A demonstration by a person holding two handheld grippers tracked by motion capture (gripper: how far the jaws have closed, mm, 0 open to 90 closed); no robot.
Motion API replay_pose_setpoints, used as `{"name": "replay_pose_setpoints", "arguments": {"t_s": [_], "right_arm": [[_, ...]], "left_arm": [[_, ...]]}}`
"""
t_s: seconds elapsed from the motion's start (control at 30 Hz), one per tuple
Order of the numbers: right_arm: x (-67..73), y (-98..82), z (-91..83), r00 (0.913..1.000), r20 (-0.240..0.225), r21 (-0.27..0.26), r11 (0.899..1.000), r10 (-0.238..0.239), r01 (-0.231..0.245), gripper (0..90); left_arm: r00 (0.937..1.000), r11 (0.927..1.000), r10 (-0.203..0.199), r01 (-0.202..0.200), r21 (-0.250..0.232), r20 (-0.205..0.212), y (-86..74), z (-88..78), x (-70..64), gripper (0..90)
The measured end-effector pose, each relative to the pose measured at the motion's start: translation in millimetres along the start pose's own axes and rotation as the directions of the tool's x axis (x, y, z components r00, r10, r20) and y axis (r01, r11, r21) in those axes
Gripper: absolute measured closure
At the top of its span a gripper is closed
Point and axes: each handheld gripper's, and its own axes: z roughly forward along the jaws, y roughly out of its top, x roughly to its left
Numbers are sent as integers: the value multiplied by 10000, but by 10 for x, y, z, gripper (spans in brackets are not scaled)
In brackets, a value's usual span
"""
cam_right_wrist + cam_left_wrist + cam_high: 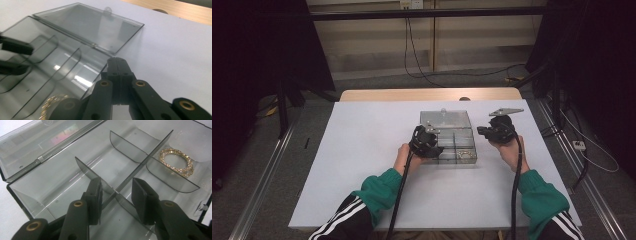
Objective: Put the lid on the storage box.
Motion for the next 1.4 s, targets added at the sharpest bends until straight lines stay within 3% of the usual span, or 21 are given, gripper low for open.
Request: {"name": "replay_pose_setpoints", "arguments": {"t_s": [0.23,0.33,0.57,1.07,1.4], "right_arm": [[-161,83,296,9975,361,593,9962,612,-633,900],[-179,101,439,9971,499,973,9933,583,-629,900],[-243,131,681,9938,435,1297,9858,1020,-1069,900],[-274,153,838,9904,363,761,9878,1335,-1359,900],[-252,231,733,9929,467,-88,9940,1095,-1092,900]], "left_arm": [[10000,10000,-1,1,-5,-1,0,1,-1,607],[10000,10000,5,-5,1,6,1,1,0,607],[10000,10000,60,-61,29,45,4,2,2,608],[9997,9997,232,-233,109,49,12,2,2,607],[9997,9997,243,-243,101,33,12,2,0,607]]}}
